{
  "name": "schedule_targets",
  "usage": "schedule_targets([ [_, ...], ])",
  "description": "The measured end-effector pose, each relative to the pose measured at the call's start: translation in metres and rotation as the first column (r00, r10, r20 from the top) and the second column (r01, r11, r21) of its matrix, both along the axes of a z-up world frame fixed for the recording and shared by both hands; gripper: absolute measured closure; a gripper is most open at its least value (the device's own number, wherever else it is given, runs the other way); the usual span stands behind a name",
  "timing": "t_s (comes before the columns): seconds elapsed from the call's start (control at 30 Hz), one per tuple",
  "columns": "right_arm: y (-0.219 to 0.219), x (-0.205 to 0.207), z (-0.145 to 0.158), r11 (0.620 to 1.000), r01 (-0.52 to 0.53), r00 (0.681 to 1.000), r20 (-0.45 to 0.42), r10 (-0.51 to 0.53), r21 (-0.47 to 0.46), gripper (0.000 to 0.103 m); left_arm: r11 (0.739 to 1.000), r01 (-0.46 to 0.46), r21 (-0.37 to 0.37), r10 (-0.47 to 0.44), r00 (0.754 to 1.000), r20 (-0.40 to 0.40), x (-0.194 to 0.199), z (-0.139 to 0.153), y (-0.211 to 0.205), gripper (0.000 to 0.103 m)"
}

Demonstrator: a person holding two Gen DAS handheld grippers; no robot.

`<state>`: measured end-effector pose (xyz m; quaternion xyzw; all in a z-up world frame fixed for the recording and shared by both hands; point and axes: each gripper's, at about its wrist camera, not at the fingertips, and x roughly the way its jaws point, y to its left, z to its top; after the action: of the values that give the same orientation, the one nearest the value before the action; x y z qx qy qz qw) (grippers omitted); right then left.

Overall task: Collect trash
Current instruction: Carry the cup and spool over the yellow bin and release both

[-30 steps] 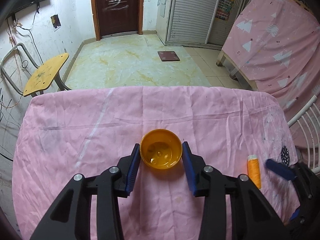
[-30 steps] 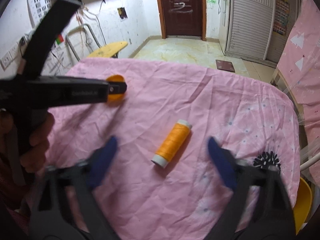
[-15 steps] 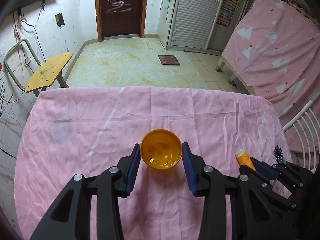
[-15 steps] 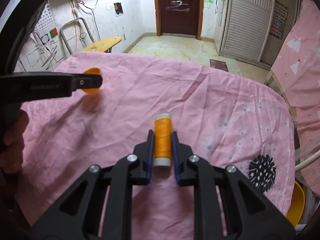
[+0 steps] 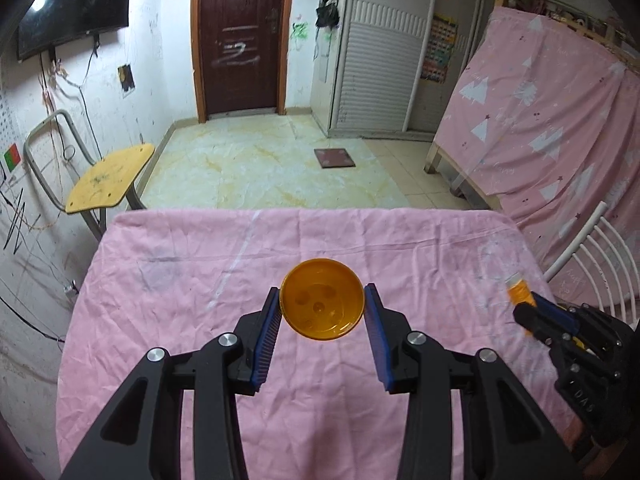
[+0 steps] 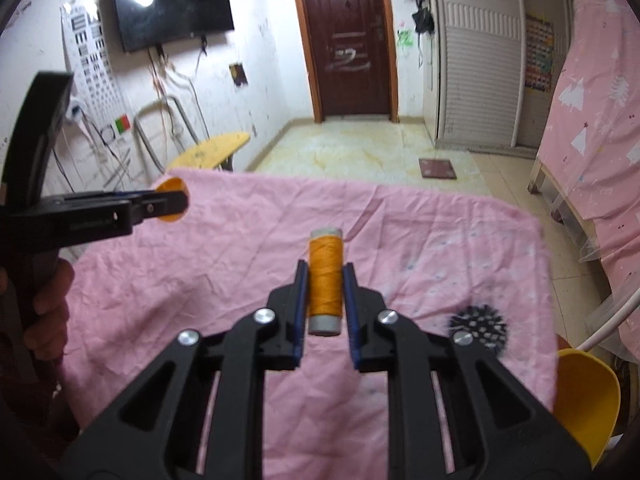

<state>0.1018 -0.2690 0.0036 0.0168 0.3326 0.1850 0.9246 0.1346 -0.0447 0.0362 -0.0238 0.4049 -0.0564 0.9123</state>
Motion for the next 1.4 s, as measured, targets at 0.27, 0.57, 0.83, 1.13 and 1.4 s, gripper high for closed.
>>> schedule_targets([
  [0.27,-0.064,-0.035,0.023,0.993,0.095,0.990,0.094,-0.101,0.066,0.087,0.998,0.069,-0.004,-0.069,0.996,0.054,-0.021,0.024,-0.041,0.069],
  [0.57,-0.170,-0.067,0.018,0.941,0.314,0.938,0.116,-0.328,0.124,0.087,0.979,0.203,-0.016,-0.202,0.977,0.067,-0.041,0.035,-0.113,0.069],
  [0.83,-0.239,-0.085,0.002,0.871,0.483,0.865,0.109,-0.490,0.085,0.087,0.943,0.332,-0.022,-0.331,0.943,0.025,-0.048,0.027,-0.198,0.069],
  [1.13,-0.283,-0.082,-0.020,0.836,0.531,0.842,0.020,-0.538,0.137,0.087,0.864,0.497,-0.083,-0.504,0.857,-0.111,-0.049,-0.011,-0.319,0.069],
  [1.4,-0.311,-0.087,-0.040,0.788,0.587,0.806,-0.042,-0.590,0.184,0.054,0.826,0.529,-0.195,-0.560,0.810,-0.174,-0.037,-0.038,-0.371,0.068],
])
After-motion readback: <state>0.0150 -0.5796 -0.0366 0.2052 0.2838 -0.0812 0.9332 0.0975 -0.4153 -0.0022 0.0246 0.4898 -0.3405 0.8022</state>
